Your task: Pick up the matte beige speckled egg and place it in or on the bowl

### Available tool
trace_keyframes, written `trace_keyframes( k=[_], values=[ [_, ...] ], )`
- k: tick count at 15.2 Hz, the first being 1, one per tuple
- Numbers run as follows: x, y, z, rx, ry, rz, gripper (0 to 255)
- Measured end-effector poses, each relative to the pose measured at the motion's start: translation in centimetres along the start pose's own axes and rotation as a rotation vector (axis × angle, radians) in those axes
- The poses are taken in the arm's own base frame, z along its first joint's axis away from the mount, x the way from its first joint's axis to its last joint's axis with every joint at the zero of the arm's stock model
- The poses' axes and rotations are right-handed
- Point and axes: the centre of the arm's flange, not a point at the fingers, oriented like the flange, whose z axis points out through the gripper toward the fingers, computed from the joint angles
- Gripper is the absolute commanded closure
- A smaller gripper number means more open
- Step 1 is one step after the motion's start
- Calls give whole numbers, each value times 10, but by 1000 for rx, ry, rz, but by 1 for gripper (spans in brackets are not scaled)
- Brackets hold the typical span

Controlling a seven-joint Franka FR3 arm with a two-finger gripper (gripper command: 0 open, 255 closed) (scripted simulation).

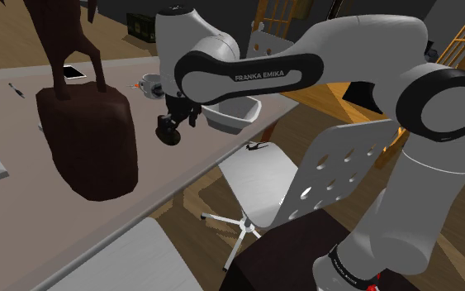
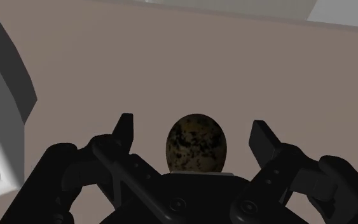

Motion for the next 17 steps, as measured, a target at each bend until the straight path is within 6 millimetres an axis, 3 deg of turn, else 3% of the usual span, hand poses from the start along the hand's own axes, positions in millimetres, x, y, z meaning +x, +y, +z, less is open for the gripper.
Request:
trace_keyframes(
  k=[6,7,16,17],
  values=[
    [0,0,4,0,0,0,0],
    [0,0,4,0,0,0,255],
    [0,0,4,0,0,0,255],
    [0,0,4,0,0,0,0]
  ],
)
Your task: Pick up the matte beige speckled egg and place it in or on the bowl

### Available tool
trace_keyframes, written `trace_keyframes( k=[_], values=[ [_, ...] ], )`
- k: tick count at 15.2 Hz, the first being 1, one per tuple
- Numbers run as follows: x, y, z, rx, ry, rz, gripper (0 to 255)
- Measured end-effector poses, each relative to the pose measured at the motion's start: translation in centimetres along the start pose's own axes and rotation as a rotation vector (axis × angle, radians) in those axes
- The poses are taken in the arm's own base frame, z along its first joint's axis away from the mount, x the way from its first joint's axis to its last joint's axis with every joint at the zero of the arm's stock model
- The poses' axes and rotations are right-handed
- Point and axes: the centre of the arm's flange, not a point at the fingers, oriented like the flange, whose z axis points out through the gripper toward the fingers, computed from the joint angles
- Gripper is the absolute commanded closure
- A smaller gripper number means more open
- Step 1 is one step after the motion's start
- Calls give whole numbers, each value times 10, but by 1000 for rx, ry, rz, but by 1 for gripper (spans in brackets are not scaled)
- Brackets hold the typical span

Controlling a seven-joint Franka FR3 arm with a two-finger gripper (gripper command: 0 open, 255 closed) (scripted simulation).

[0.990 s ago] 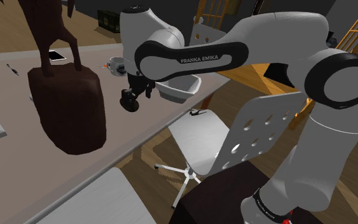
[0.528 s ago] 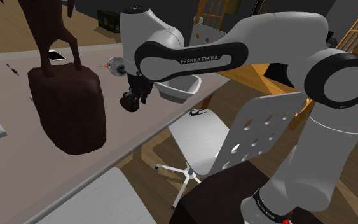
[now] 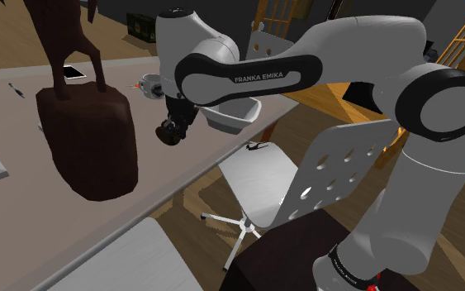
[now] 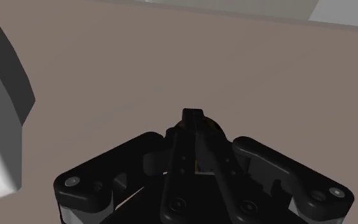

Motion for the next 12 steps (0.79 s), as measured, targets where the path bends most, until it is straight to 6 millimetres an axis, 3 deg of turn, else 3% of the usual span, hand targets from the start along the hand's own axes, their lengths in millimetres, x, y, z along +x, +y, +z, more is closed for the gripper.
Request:
trace_keyframes(
  k=[2,6,12],
  values=[
    [5,5,0,29,5,3,0],
    [40,33,6,222,38,25,0],
    [45,32,35,254,45,29,0]
  ],
)
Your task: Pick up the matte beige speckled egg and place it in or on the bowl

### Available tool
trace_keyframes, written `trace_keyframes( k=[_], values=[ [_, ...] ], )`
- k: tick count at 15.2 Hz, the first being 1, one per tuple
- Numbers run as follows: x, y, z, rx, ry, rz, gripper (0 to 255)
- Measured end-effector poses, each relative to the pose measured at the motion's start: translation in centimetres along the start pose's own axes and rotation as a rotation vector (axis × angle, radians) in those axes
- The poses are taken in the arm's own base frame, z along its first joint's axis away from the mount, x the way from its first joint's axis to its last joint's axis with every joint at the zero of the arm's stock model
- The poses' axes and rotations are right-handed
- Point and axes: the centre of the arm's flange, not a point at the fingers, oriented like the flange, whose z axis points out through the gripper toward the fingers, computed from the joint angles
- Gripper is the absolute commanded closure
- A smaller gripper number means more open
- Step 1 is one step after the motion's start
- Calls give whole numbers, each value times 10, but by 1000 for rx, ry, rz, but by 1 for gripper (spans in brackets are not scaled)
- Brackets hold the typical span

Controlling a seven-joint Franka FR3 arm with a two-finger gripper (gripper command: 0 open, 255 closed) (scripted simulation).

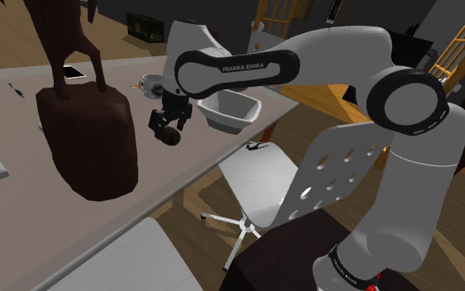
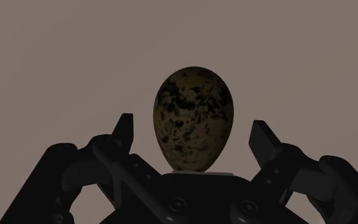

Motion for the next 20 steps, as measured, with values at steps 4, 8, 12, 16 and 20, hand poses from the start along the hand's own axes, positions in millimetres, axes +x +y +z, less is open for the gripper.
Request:
trace_keyframes(
  k=[4,8,12,16,20],
  values=[
    [1,0,8,1,0,0,0],
    [1,0,8,1,0,0,0],
    [1,0,8,1,1,0,255],
    [1,0,8,1,1,0,255],
    [1,0,6,1,0,0,255]
  ],
)
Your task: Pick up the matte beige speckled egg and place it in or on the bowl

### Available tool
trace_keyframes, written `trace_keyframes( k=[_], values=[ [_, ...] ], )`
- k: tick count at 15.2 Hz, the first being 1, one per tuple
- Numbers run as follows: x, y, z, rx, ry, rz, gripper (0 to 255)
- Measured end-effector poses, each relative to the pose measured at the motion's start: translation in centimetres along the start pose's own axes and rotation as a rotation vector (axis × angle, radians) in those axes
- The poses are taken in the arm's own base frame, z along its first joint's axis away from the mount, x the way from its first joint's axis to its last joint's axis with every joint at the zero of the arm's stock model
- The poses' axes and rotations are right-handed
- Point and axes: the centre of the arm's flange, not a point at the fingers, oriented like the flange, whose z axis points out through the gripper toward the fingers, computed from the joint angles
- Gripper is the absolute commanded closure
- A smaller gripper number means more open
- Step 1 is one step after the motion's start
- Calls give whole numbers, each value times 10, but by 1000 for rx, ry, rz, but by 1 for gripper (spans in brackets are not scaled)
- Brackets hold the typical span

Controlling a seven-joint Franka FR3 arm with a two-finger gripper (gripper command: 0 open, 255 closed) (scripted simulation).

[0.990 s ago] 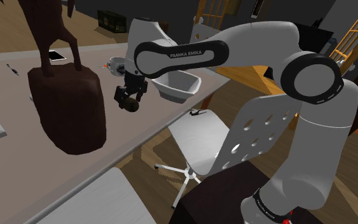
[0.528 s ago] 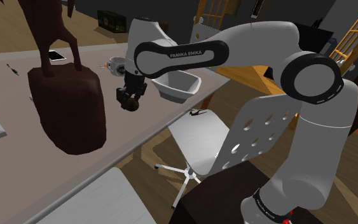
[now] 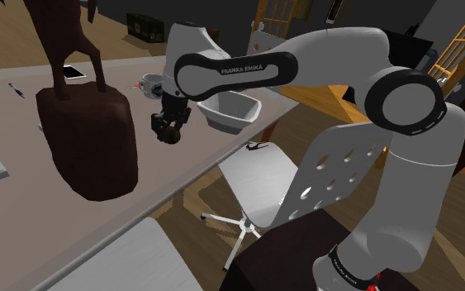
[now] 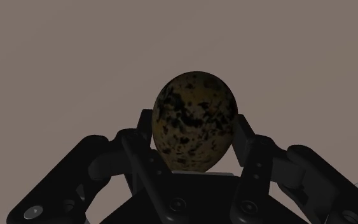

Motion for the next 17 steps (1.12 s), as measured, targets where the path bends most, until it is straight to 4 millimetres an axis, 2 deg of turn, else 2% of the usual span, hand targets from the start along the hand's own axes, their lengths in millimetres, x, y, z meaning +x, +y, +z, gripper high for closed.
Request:
trace_keyframes(
  k=[17],
  values=[
    [12,-5,-86,0,0,0,255]
  ],
)
